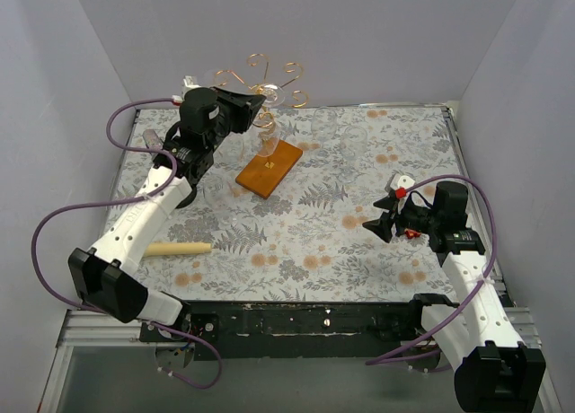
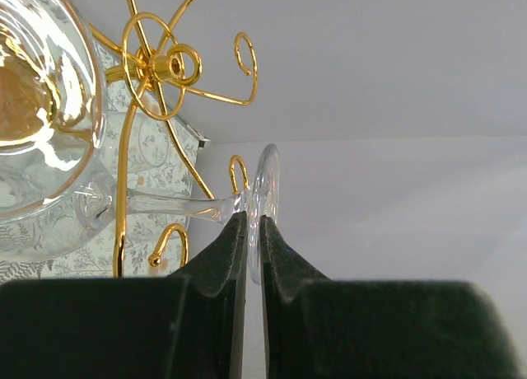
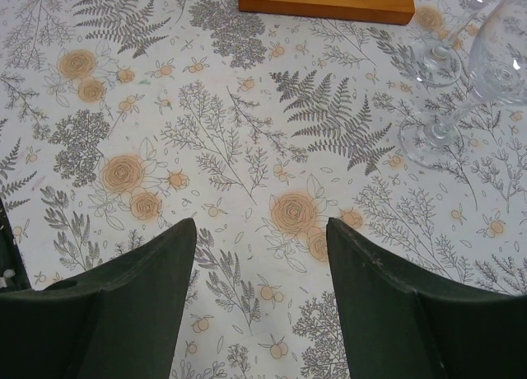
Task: Place the wine glass upside down on the wine glass rack
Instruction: Turn the wine glass upside down at the wine rack.
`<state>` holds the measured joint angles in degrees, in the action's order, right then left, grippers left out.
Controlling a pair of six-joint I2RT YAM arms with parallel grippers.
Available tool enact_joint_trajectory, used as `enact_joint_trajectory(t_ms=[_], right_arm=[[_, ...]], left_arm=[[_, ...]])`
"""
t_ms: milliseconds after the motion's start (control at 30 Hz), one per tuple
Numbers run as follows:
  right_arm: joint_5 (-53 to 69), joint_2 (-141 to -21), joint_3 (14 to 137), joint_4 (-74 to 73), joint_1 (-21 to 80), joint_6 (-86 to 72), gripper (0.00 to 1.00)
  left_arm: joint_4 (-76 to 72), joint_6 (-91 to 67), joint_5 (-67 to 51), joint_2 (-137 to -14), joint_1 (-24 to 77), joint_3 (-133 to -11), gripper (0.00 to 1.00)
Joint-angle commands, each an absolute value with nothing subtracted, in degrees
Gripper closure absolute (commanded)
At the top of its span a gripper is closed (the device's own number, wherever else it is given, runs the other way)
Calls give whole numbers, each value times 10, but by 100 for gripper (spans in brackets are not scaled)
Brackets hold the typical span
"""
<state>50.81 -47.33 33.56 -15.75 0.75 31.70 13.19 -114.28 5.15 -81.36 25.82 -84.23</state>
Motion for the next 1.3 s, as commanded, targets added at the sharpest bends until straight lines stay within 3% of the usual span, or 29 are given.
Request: enact_joint_trajectory(t_ms=[0,767,1267], right_arm=[[522,-465,339,-154,5,322,28],[522,-466,338,-155,5,327,28],[519,-465,336,-153,5,327,28]], left_arm=[[97,-1175,64,-766,249,-839,100],[110,-1165,47,-698,243,-785,100],[104,-1172,-31,-705,243,-757,100]])
